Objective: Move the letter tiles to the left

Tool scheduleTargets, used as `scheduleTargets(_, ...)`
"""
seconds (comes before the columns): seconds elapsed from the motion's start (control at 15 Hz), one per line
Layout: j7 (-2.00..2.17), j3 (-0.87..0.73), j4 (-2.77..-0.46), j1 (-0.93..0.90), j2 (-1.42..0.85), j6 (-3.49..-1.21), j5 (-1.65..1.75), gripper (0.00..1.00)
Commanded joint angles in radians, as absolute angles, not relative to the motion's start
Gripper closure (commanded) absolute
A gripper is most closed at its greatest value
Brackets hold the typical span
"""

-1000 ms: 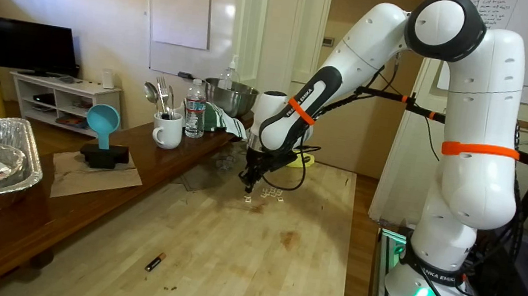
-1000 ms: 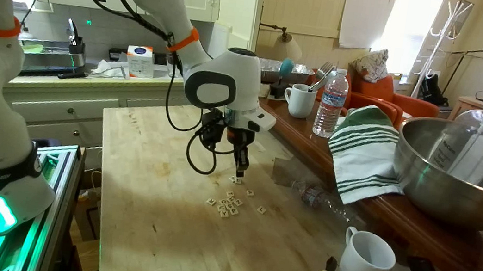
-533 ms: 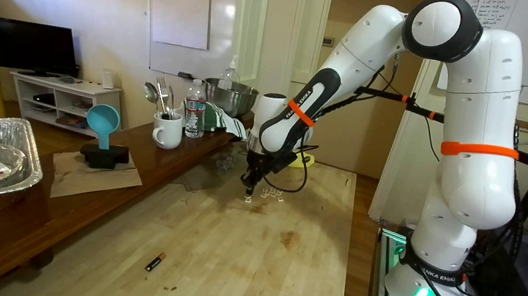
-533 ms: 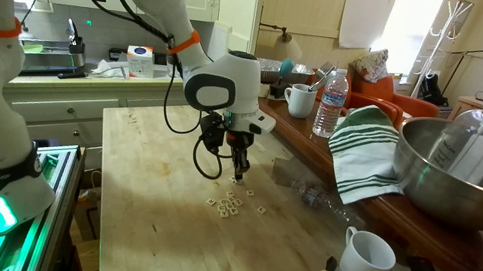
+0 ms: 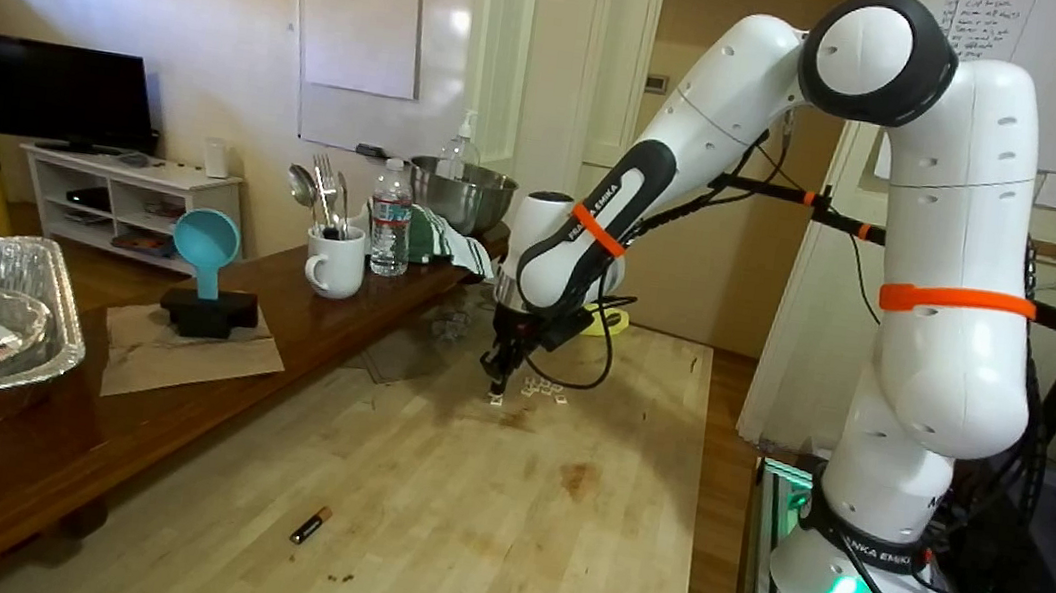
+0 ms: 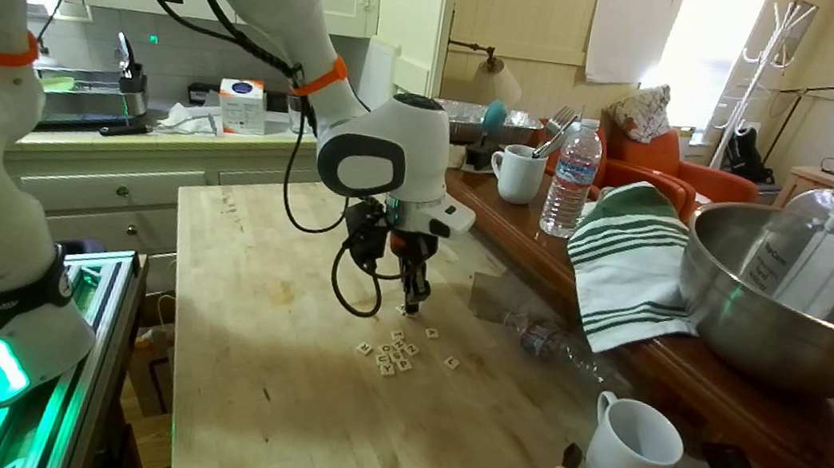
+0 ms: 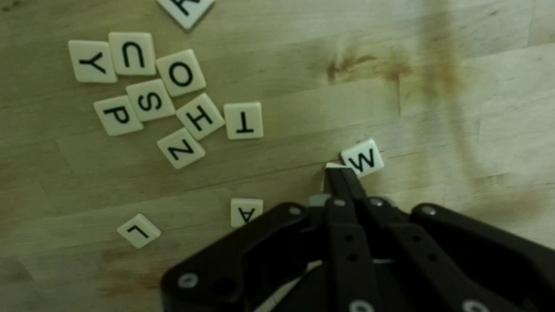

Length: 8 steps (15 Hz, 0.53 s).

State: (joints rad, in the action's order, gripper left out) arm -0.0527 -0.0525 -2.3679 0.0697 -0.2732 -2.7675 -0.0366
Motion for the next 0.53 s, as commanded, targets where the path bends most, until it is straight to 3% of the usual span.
scheduleTargets(0.0,-0.063,-0.039,-2.365,0.085,-0.300,-2.808,-0.057,1.00)
scheduleTargets(0.47,-0.027,-0.042,-2.359,0.088,-0.313,-2.809,-0.072,1.00)
